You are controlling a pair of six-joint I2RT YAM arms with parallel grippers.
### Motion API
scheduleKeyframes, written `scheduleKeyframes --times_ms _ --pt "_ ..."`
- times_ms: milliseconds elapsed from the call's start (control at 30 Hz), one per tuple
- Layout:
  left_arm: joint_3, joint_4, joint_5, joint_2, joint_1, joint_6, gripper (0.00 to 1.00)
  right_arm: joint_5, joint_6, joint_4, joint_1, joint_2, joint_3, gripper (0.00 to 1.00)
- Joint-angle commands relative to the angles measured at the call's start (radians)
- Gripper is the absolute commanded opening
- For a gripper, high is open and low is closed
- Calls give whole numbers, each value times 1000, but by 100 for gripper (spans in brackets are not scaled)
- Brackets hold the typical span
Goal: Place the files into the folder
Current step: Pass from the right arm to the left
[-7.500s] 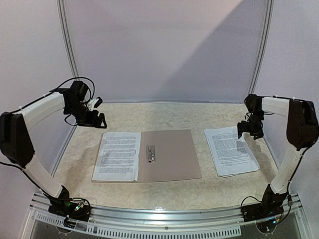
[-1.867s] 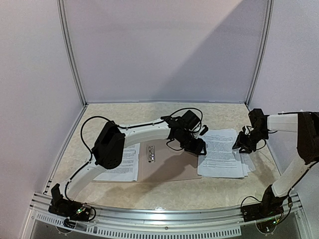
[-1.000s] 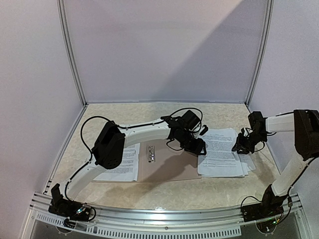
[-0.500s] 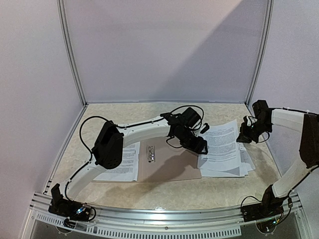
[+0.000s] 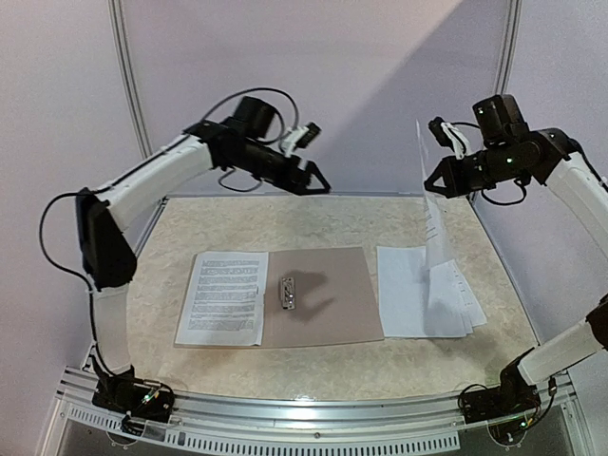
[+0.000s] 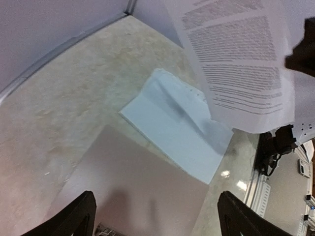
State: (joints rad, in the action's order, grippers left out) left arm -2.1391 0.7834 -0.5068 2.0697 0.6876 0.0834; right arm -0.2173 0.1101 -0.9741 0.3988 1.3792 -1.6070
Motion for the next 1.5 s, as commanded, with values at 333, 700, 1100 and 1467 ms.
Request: scheduleKeyframes --times_ms 333,700,1100,1467 --pt "414 392 -239 -538 -399 -532 100 46 -299 -49 576 284 -464 0" --pt "504 379 -150 -906 -420 -1037 100 15 -398 23 704 335 -476 0" --pt "423 512 -109 -829 -252 -885 69 0 -420 118 715 321 -415 0" --pt "333 633 -7 -789 -147 -871 0 108 -431 225 715 286 -276 28"
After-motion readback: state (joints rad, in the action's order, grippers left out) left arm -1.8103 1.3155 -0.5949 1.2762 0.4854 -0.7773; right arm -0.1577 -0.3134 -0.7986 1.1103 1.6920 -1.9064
